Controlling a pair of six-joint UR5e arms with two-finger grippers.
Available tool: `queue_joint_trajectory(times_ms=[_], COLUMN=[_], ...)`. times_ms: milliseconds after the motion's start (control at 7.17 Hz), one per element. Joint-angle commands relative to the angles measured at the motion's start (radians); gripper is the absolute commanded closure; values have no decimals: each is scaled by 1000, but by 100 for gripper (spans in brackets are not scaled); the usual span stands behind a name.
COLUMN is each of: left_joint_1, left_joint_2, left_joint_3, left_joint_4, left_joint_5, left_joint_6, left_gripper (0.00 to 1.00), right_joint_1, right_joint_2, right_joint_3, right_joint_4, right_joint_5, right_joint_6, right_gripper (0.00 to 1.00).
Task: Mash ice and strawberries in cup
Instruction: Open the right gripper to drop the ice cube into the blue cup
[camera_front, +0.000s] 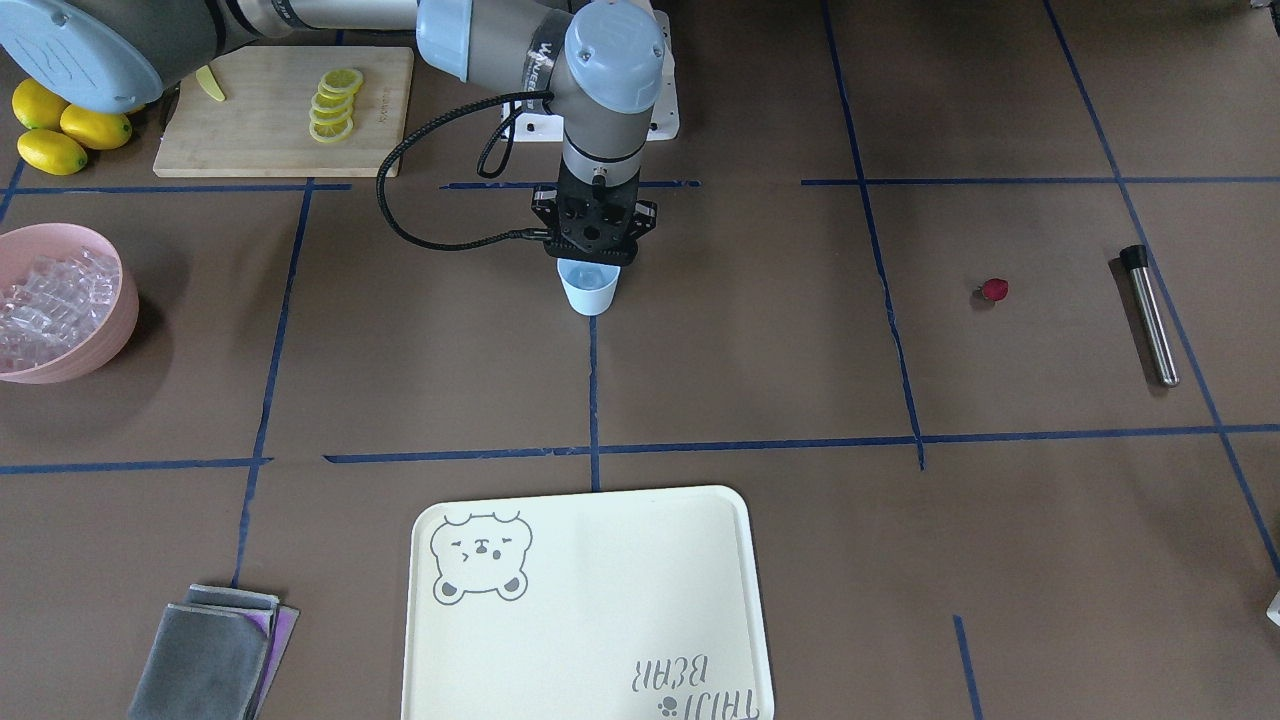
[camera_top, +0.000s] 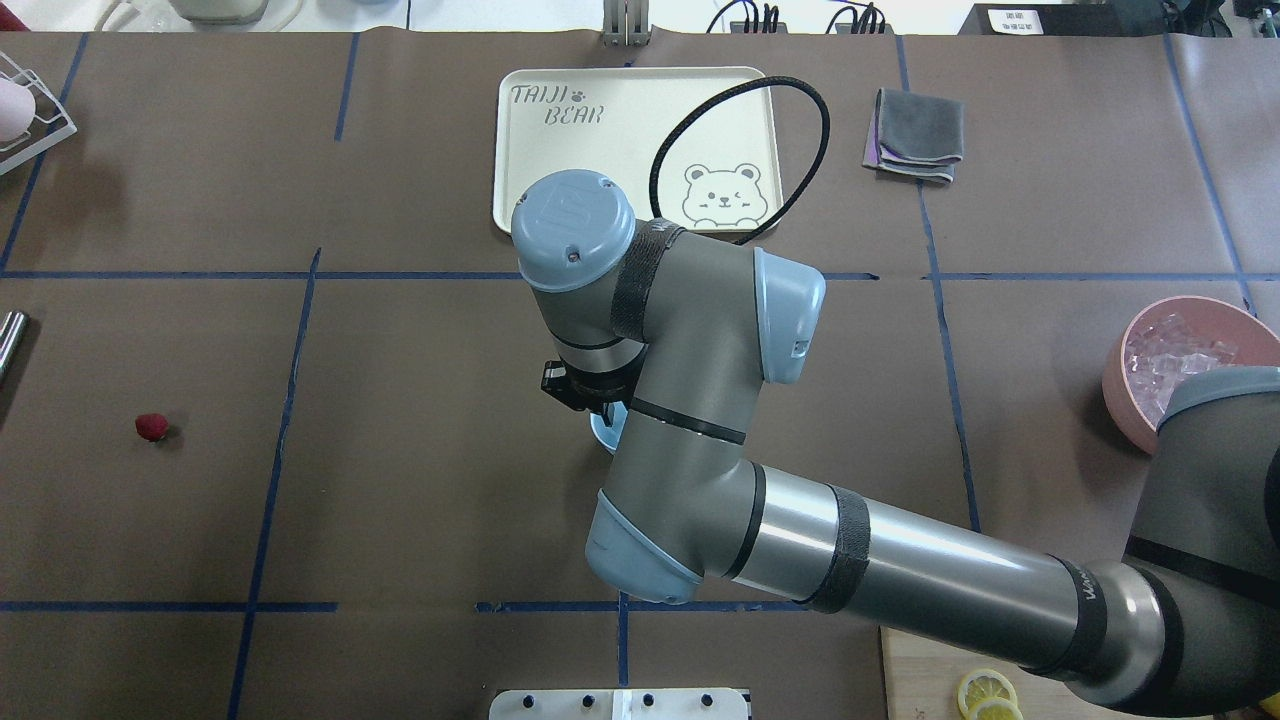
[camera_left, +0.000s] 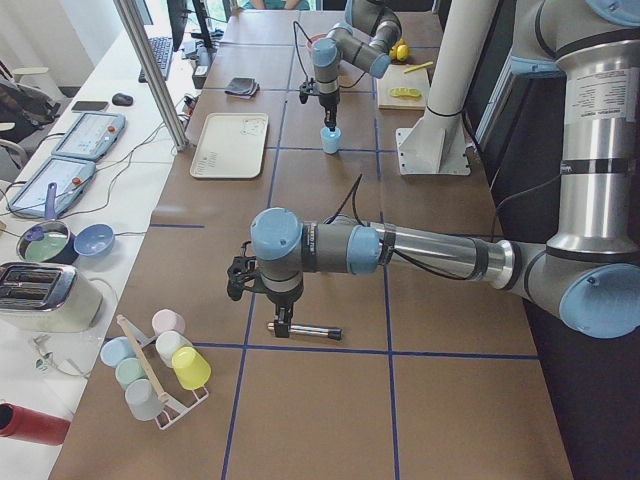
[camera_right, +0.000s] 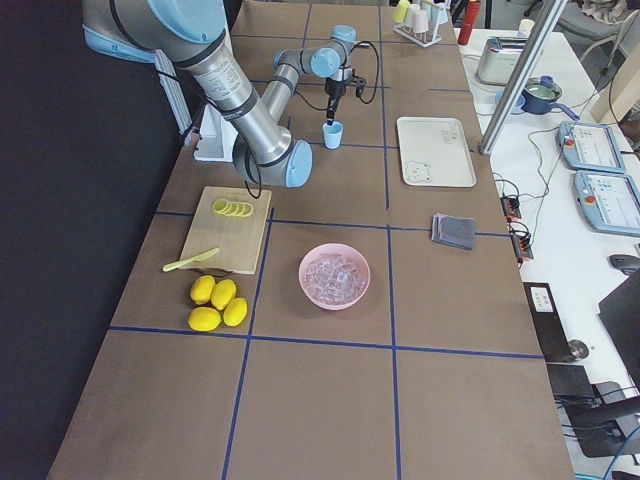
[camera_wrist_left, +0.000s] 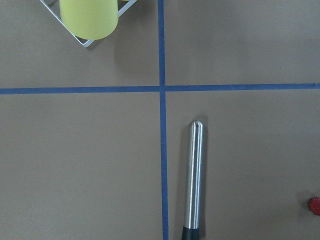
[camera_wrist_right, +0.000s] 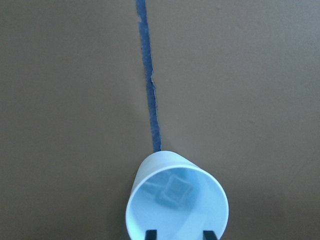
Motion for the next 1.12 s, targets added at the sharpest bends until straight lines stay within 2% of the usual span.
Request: queue_joint_trajectory(times_ms=[0, 139, 418, 697, 837, 976], left_joint_1=[0, -1, 0, 0, 0, 0], left_joint_2=[-1, -1, -4, -5, -5, -5], left_joint_3=[-2, -5, -10, -13, -15, -16], left_joint_4=[-1, -1, -1, -1, -3, -3], left_joint_5=[0, 0, 0, 0, 0, 0], left_joint_6=[-4, -7, -17, -18, -30, -31], left_gripper=[0, 0, 0, 0, 0, 0], right_joint_1=[0, 0, 52, 135, 179, 237], right_joint_2=[-12, -12, -27, -130, -241, -321], right_joint_3=[7, 12, 106, 314, 447, 514], right_joint_4=[3, 3, -2, -7, -4, -7], right_joint_5=[-1, -1, -3, -13, -9, -6], right_joint_6=[0, 0, -2, -21, -110, -186], right_gripper=[12, 2, 1, 1, 1, 1])
